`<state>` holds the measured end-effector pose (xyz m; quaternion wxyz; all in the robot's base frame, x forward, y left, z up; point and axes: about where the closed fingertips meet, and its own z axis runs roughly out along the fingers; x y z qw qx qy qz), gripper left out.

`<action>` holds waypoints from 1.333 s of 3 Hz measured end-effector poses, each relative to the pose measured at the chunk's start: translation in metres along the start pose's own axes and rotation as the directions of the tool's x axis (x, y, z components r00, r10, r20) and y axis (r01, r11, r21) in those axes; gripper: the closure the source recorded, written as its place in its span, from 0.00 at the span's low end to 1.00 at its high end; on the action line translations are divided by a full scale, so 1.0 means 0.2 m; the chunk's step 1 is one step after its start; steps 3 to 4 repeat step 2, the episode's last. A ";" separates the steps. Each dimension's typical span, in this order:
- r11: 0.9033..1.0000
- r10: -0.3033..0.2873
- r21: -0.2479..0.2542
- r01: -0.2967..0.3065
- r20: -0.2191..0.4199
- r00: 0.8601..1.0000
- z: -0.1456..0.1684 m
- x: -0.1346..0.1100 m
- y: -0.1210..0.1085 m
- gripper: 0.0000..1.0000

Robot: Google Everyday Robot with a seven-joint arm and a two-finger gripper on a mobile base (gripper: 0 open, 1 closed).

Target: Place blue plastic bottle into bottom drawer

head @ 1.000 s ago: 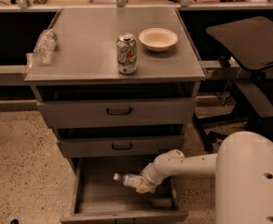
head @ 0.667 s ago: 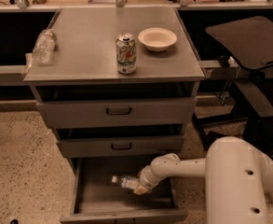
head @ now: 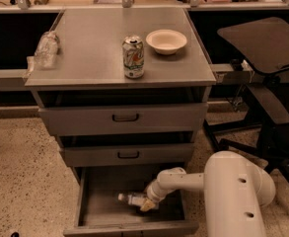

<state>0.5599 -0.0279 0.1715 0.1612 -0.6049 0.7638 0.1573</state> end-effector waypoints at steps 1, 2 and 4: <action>1.000 0.004 0.000 -0.004 0.001 1.000 0.01 0.01 0.00 0.00; 1.000 0.004 0.000 -0.004 0.001 1.000 0.01 0.01 0.00 0.00; 1.000 0.004 0.000 -0.004 0.001 1.000 0.01 0.01 0.00 0.00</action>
Offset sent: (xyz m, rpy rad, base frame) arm 0.0003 0.0001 -0.0028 0.0008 0.0015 -0.0034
